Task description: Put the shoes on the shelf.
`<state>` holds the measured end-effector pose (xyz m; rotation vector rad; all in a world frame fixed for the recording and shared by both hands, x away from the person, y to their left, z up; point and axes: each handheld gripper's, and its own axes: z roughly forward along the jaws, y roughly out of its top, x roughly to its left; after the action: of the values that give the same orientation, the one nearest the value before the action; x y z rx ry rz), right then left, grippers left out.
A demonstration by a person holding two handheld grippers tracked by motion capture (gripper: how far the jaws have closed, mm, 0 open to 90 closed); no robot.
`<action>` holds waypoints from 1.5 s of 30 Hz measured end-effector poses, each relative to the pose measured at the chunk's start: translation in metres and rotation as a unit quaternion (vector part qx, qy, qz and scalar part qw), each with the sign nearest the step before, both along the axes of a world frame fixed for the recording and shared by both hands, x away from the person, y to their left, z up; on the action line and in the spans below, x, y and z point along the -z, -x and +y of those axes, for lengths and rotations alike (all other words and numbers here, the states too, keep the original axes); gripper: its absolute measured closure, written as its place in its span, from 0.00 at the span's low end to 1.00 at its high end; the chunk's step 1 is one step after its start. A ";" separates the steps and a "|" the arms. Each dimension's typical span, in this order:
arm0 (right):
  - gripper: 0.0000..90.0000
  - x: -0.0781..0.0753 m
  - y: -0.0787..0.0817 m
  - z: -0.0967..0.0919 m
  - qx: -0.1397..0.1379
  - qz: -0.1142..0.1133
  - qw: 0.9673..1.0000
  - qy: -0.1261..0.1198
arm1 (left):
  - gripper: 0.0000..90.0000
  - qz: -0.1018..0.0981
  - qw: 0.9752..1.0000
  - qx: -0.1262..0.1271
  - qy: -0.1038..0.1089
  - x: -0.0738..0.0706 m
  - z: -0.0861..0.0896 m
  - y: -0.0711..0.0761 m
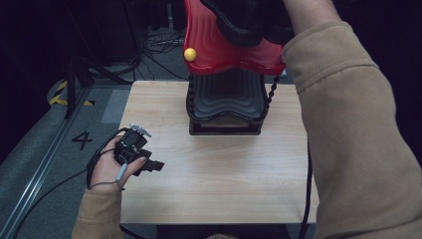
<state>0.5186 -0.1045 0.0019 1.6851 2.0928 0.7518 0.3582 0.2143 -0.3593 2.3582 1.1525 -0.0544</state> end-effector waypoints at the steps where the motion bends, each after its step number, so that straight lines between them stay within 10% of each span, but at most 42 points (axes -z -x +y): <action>1: 0.90 0.001 -0.004 0.002 0.002 -0.002 1.000 -0.004 | 0.37 -0.001 1.000 0.000 -0.001 0.000 0.001 -0.001; 18: 0.90 0.018 -0.042 0.009 0.044 -0.035 0.998 -0.015 | 0.37 0.002 1.000 -0.013 0.017 0.003 0.016 -0.004; 45: 0.88 0.055 -0.051 0.024 0.062 -0.058 0.995 -0.045 | 0.37 0.003 1.000 -0.011 0.023 0.001 0.014 -0.002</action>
<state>0.5696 -0.0805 -0.0535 1.7551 1.8842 0.8951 0.3601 0.2285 -0.3607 2.3060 1.1675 -0.0794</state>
